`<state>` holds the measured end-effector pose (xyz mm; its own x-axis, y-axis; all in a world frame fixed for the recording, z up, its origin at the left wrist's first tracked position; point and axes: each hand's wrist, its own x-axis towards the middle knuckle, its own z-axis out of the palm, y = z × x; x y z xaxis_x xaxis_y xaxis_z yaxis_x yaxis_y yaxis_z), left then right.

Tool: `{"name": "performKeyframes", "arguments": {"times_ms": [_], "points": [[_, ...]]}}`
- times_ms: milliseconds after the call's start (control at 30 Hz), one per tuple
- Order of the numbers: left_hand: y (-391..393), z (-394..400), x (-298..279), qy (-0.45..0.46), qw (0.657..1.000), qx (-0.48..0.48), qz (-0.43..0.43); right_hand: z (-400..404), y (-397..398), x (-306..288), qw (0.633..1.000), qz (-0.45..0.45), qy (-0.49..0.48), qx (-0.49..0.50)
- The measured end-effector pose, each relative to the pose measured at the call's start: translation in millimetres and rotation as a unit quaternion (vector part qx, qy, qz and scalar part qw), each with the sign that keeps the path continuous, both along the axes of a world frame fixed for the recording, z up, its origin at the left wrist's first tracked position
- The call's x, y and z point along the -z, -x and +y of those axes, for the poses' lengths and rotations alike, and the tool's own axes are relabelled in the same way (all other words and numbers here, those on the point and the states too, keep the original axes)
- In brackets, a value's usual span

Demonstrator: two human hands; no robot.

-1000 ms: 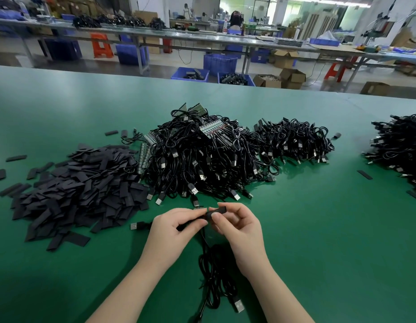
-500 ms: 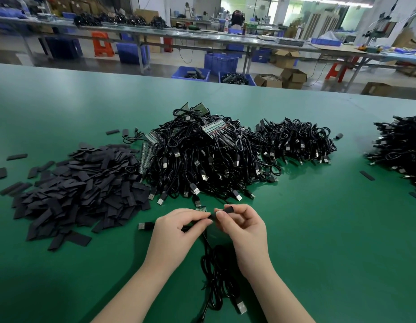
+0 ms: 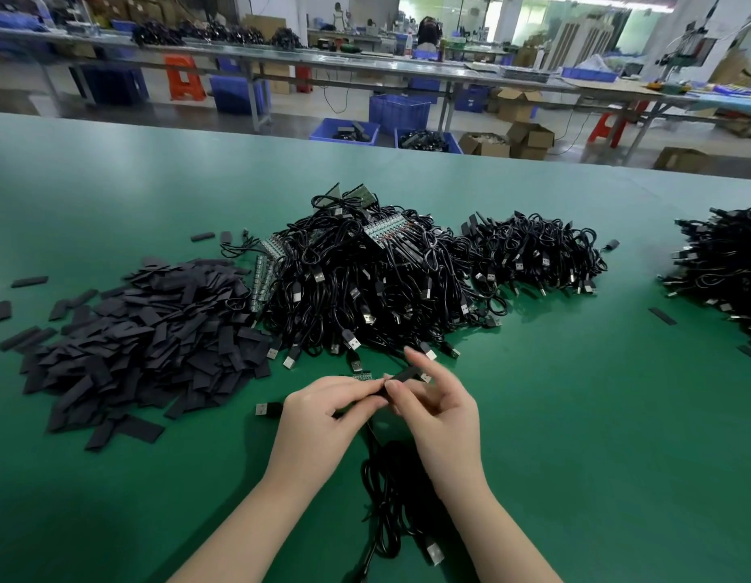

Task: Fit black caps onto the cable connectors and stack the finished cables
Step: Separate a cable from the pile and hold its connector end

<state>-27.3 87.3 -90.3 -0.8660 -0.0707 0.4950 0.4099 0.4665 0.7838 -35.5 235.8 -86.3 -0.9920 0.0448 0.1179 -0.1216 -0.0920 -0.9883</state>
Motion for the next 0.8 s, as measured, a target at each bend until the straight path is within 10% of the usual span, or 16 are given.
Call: {"name": "performKeyframes", "arguments": {"times_ms": [367, 600, 800], "points": [[0.5, -1.3, 1.6, 0.004, 0.999, -0.025, -0.033, -8.2, -3.7, -2.5, 0.991, -0.005, -0.130, -0.027], [1.8, -3.2, -1.0, 0.140, 0.988, -0.063, -0.030, -3.4, -0.8, -5.9, 0.999, -0.037, 0.023, 0.023], [2.8, -5.9, 1.8, 0.135, 0.990, -0.039, -0.024, -7.5, -2.3, -3.4, 0.999, -0.015, -0.051, 0.000]]}}
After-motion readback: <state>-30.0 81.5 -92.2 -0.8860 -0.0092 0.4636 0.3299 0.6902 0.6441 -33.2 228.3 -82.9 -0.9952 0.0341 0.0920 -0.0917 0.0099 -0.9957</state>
